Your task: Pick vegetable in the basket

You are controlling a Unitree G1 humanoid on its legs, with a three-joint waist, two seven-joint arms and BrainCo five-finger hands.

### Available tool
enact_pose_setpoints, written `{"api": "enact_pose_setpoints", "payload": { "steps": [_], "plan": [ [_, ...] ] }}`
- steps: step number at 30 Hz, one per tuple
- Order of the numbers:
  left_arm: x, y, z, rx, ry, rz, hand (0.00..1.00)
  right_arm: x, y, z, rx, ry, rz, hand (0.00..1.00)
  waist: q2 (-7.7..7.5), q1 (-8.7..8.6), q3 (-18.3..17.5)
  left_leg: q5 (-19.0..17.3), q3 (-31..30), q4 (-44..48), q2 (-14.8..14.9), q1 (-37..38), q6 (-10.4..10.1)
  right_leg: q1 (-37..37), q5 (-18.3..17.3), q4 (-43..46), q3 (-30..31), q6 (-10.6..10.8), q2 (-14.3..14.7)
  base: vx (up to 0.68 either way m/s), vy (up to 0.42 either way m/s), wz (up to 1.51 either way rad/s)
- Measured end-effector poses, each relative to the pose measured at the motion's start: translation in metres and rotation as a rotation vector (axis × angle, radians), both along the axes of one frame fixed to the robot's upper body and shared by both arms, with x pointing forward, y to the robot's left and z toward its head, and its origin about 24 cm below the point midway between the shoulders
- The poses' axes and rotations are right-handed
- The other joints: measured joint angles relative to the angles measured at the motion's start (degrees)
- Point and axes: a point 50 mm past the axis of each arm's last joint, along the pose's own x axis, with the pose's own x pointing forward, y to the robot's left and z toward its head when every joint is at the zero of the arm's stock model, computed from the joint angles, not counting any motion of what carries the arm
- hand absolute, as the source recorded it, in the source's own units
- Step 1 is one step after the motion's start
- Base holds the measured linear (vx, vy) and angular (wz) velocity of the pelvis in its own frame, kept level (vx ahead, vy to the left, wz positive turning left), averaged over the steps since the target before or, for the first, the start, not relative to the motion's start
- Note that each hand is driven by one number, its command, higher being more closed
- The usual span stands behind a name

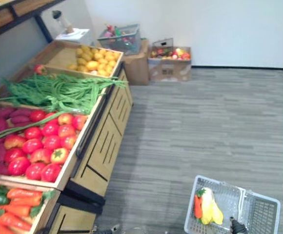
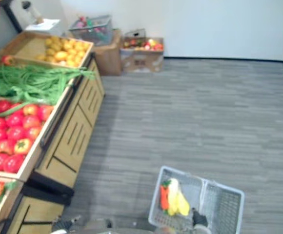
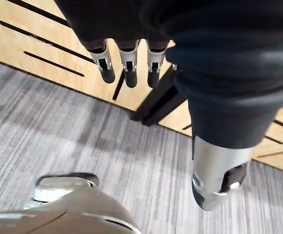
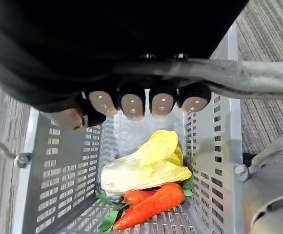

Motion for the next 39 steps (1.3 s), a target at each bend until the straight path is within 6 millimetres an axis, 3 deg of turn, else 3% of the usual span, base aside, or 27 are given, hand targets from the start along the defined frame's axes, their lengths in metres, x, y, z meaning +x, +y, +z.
{"api": "enact_pose_setpoints", "payload": {
  "steps": [1,2,3,6,9,11,15,17,19,21,22,24,27,34,39],
  "plan": [
    [0.001,0.001,0.0,0.003,-0.001,-0.001,0.0,-0.001,0.001,0.0,0.003,0.002,0.003,1.0,-0.42,-0.17,-0.1,0.1,0.1,-0.4,-0.4,-0.3,0.2,-0.1,0.2,-0.4,-0.1,0.1,-0.3,0.19,0.292,0.01],
    [0.005,0.006,0.002,0.019,-0.013,-0.003,0.0,-0.001,0.007,-0.001,0.015,-0.006,0.006,1.0,-2.34,-0.01,0.1,0.4,0.9,-1.0,-2.2,-0.7,1.0,-0.2,0.2,-0.6,-0.3,0.1,-1.6,0.13,0.151,0.05],
    [0.005,0.008,0.003,0.023,-0.014,-0.003,0.0,0.001,0.008,-0.001,0.013,-0.006,0.014,1.0,-2.82,0.37,0.0,0.4,1.6,-1.0,-3.1,-0.7,1.3,-0.2,0.2,-0.9,-0.3,0.1,-2.5,0.15,0.186,0.04],
    [0.003,0.005,0.001,0.011,-0.005,-0.011,0.0,0.003,0.008,0.0,0.0,-0.008,0.039,1.0,-2.94,0.55,-0.2,0.5,3.3,-2.6,-4.7,0.6,2.0,0.1,1.4,-1.2,0.0,0.6,-4.0,0.09,0.129,-0.04],
    [-0.003,0.001,-0.001,-0.004,0.018,-0.01,0.0,0.005,0.005,0.001,-0.025,-0.006,0.08,1.0,-2.43,1.3,-0.4,0.8,4.7,-5.4,-4.5,3.0,2.2,-0.1,2.0,-1.2,0.1,1.6,-4.0,0.07,-0.016,-0.27],
    [-0.004,0.002,-0.002,-0.003,0.025,-0.019,0.0,0.005,0.004,0.001,-0.026,-0.004,0.085,1.0,-2.96,1.56,-0.3,0.7,5.5,-7.4,-4.5,4.3,2.3,-1.0,2.0,0.2,0.3,1.6,-4.0,0.05,-0.018,-0.4],
    [-0.004,-0.001,-0.003,0.002,0.056,-0.111,0.0,0.018,0.002,0.007,-0.04,-0.062,0.082,1.0,-1.84,0.98,-0.8,1.1,6.7,-9.7,-2.6,6.5,2.5,-11.0,1.9,19.4,1.6,1.4,-3.5,0.05,0.008,-0.23],
    [-0.005,0.008,-0.002,0.018,0.071,-0.172,0.0,0.02,0.01,0.007,-0.022,-0.078,0.078,1.0,-3.44,-0.01,-1.1,1.2,5.9,-10.0,-3.1,8.4,2.6,-14.0,0.4,28.1,1.6,0.2,-5.3,0.15,0.016,0.28],
    [-0.004,0.012,0.0,0.027,0.071,-0.181,0.0,0.021,0.019,0.005,-0.002,-0.071,0.103,1.0,-4.63,0.53,-1.6,1.2,5.5,-10.0,-2.3,8.4,2.6,-13.9,-1.7,23.2,1.5,-1.4,-3.8,0.13,-0.057,0.17],
    [-0.002,0.013,0.0,0.029,0.068,-0.188,0.0,0.024,0.024,0.004,0.009,-0.074,0.121,1.0,-4.76,0.31,-1.6,1.3,4.4,-10.0,-1.9,7.7,2.3,-12.6,-0.1,12.3,1.5,-0.8,-1.9,0.11,-0.143,0.25],
    [-0.002,0.014,0.0,0.029,0.07,-0.193,0.0,0.02,0.024,0.003,0.014,-0.062,0.123,1.0,-5.69,0.17,-1.8,1.3,3.7,-10.3,-2.8,7.8,1.9,-11.2,1.9,7.6,1.5,0.5,-1.9,0.09,-0.151,0.3],
    [-0.002,0.0,-0.003,-0.019,0.063,-0.182,0.0,0.019,0.014,0.004,-0.012,-0.051,0.13,1.0,-2.95,0.45,-1.9,2.0,2.5,-11.7,-1.5,7.9,0.7,-9.8,2.1,5.5,-0.4,0.3,-0.8,0.11,-0.125,0.33],
    [-0.006,-0.006,-0.005,-0.051,0.06,-0.145,0.0,0.015,0.011,0.003,-0.015,-0.029,0.13,1.0,-1.31,0.41,-2.3,2.6,0.7,-12.6,-0.5,8.5,-0.3,-6.9,2.2,3.0,-3.1,0.2,0.5,0.07,-0.085,0.38],
    [-0.013,0.002,-0.005,-0.068,0.057,-0.063,0.0,0.004,0.017,-0.002,0.019,0.01,0.129,1.0,-2.18,0.41,-3.1,2.9,-0.2,-14.6,-0.1,9.5,-0.8,-2.7,4.9,-4.1,-4.9,-0.4,2.1,0.05,-0.018,0.12],
    [-0.018,0.004,-0.007,-0.082,0.08,-0.055,0.0,-0.01,0.019,-0.007,0.076,0.026,0.0,1.0,-3.05,0.26,-3.6,2.9,1.6,-14.7,-1.1,12.6,-0.8,0.1,5.3,-5.4,-3.9,-0.1,1.3,0.04,0.04,-0.11]
  ]
}}
